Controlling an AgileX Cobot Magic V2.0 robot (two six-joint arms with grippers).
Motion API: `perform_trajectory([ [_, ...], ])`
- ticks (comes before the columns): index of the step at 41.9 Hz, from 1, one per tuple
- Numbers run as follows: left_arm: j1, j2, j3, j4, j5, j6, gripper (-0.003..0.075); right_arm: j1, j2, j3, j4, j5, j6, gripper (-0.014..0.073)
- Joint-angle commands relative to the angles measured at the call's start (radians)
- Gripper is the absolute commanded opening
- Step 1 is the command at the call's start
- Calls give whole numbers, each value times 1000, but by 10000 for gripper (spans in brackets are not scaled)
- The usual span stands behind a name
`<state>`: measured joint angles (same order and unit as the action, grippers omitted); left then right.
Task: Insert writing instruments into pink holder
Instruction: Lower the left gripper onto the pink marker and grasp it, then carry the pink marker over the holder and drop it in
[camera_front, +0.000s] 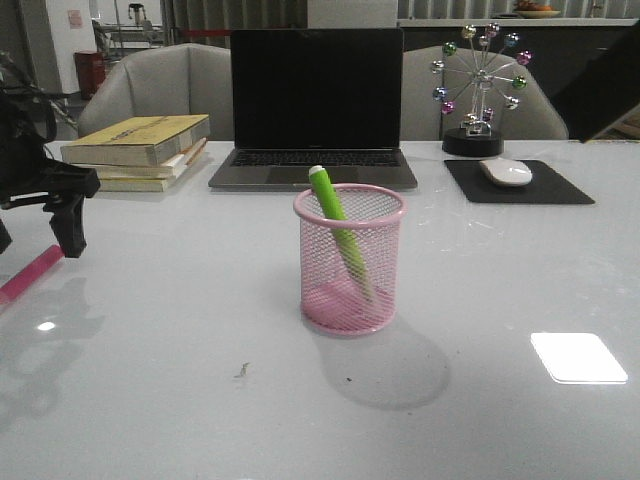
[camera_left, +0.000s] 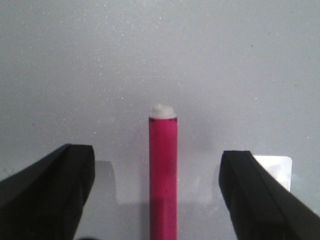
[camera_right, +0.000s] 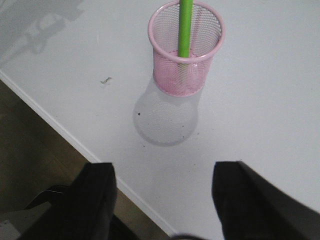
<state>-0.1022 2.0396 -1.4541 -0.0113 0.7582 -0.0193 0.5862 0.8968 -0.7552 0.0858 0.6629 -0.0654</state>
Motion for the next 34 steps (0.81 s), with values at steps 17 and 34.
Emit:
perform_trajectory([
  [17, 2, -6, -63, -2, 19, -11, 395, 3, -11, -28, -7, -58, -6, 517],
  [34, -8, -55, -40, -6, 0, 12, 94, 3, -11, -28, -7, -58, -6, 517],
])
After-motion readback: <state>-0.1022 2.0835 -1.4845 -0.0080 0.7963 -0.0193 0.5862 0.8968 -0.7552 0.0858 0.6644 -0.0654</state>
